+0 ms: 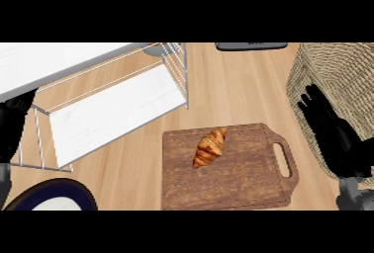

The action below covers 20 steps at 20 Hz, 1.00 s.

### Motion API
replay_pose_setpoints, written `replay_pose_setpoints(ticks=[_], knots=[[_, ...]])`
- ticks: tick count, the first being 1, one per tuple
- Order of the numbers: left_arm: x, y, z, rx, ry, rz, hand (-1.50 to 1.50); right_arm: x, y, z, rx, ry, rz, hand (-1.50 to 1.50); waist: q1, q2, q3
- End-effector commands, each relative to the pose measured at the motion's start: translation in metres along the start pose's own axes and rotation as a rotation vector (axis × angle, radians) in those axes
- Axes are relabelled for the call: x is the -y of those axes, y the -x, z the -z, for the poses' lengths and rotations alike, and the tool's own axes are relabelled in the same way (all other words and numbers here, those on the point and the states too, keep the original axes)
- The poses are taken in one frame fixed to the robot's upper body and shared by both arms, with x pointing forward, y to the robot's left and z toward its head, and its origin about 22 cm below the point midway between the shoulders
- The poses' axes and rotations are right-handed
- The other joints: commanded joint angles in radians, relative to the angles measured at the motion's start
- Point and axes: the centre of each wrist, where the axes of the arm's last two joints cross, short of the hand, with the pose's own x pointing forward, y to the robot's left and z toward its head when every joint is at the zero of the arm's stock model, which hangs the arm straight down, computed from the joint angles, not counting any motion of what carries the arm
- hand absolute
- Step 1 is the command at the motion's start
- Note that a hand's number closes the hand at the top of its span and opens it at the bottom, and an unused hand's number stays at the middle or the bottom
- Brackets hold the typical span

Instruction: Pick the croissant from the cutting board and place it in the basket

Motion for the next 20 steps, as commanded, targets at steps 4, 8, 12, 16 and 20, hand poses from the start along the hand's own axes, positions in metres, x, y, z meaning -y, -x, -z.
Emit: replay_pose_setpoints(ticks=[4,8,12,16,20], knots=[[0.020,0.011,0.009,-0.125,0.074,-0.143,0.00,-0.003,-0.054,0.046,0.189,0.082,-0.130,1.50,0.070,0.022,-0.025],[0.056,0.009,0.019,-0.175,0.219,-0.232,0.00,-0.022,-0.043,0.048,0.171,-0.186,-0.585,1.50,0.170,0.054,-0.038],[0.070,0.002,0.034,-0.206,0.245,-0.253,0.00,-0.077,-0.018,0.050,0.228,-0.201,-0.736,-1.50,0.179,0.046,-0.031],[0.063,0.005,0.043,-0.233,0.227,-0.250,0.00,-0.132,-0.021,0.066,0.250,-0.101,-0.768,-1.50,0.177,0.039,-0.032],[0.067,0.013,0.038,-0.267,0.223,-0.264,0.00,-0.175,-0.031,0.080,0.085,-0.056,-0.817,-1.50,0.171,0.029,-0.034]])
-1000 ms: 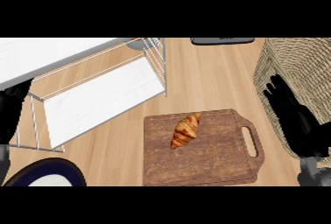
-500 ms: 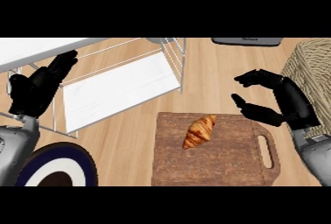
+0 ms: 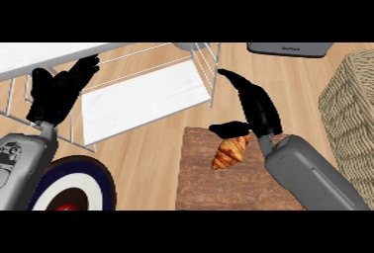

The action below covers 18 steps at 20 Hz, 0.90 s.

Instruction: Pick the croissant from the cutting board and place it in the basket

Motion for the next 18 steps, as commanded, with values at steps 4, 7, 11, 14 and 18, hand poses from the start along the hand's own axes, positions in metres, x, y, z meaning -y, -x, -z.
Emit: replay_pose_setpoints(ticks=[4,7,11,14,18], knots=[[0.003,0.040,-0.008,-0.148,-0.067,-0.141,0.00,-0.016,-0.044,0.042,-0.306,-0.066,-0.270,-1.50,0.013,0.001,-0.039],[0.006,0.034,-0.005,-0.138,-0.044,-0.135,0.00,0.002,-0.042,0.061,-0.441,-0.043,-0.544,-1.50,0.012,-0.005,-0.044],[0.004,0.048,-0.011,-0.168,-0.080,-0.130,0.00,0.017,-0.098,0.084,-0.584,-0.026,-0.661,-1.50,-0.002,-0.011,-0.038],[0.000,0.047,-0.011,-0.168,-0.083,-0.146,0.00,0.024,-0.129,0.099,-0.654,-0.121,-0.683,-1.50,-0.009,-0.001,-0.033],[-0.002,0.059,-0.021,-0.183,-0.117,-0.157,0.00,0.029,-0.144,0.108,-0.717,-0.310,-0.633,-1.50,-0.036,-0.008,-0.032]])
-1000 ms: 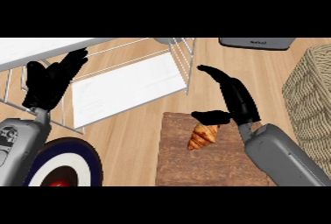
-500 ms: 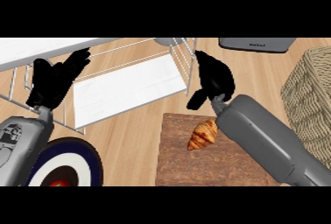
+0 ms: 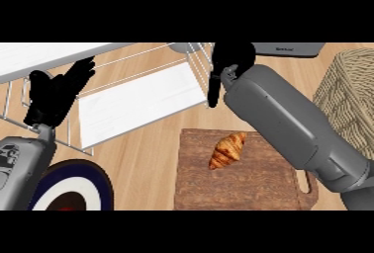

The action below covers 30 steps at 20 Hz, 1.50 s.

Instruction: Pick the croissant from the cutting board and place it in the basket

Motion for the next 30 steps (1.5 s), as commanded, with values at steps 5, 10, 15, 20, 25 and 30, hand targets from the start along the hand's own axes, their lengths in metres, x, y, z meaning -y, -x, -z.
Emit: replay_pose_setpoints(ticks=[5,10,15,20,25,30], knots=[[-0.002,0.055,-0.022,-0.163,-0.113,-0.154,0.00,0.047,-0.046,-0.025,-0.083,-0.209,-0.054,-1.50,-0.049,0.001,-0.031],[-0.019,0.060,-0.038,-0.174,-0.140,-0.171,0.00,0.057,-0.052,-0.033,-0.036,-0.227,0.037,-1.50,-0.076,-0.008,-0.028],[-0.030,0.058,-0.042,-0.167,-0.186,-0.184,0.00,0.042,-0.051,-0.042,0.037,-0.166,0.082,-1.50,-0.113,-0.010,-0.026],[-0.024,0.064,-0.044,-0.169,-0.184,-0.172,0.00,0.008,-0.048,-0.043,0.060,-0.167,0.085,-1.50,-0.127,-0.004,-0.026],[-0.012,0.074,-0.057,-0.167,-0.195,-0.188,0.00,-0.025,-0.021,-0.032,0.081,-0.120,0.078,-1.50,-0.123,-0.003,-0.026],[-0.018,0.067,-0.050,-0.156,-0.188,-0.186,0.00,-0.052,-0.005,-0.032,0.095,-0.086,0.154,-1.50,-0.125,0.004,-0.026]])
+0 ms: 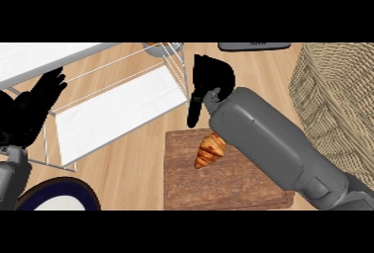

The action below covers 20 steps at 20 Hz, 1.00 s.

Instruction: Pick the croissant from the cutting board and place it in the basket

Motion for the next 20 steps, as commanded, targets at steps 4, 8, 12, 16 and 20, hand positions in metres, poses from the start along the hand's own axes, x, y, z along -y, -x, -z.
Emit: replay_pose_setpoints(ticks=[4,8,12,16,20], knots=[[0.022,0.043,-0.008,-0.125,-0.031,-0.125,0.00,-0.048,0.029,0.008,-0.064,0.074,0.142,-1.50,0.016,0.023,-0.038],[-0.001,0.046,-0.010,-0.125,-0.065,-0.138,0.00,-0.082,0.053,0.012,-0.142,-0.011,0.051,-1.50,0.018,0.020,-0.040],[0.013,0.046,-0.007,-0.125,-0.033,-0.113,0.00,-0.094,0.055,0.016,-0.174,-0.041,0.041,-1.50,0.023,0.022,-0.039],[0.010,0.043,-0.010,-0.114,-0.033,-0.130,0.00,-0.103,0.071,0.019,-0.211,-0.072,0.018,-1.50,0.025,0.019,-0.039],[0.015,0.047,-0.010,-0.123,-0.041,-0.144,0.00,-0.104,0.066,0.015,-0.190,-0.064,0.015,-1.50,0.028,0.020,-0.039]])
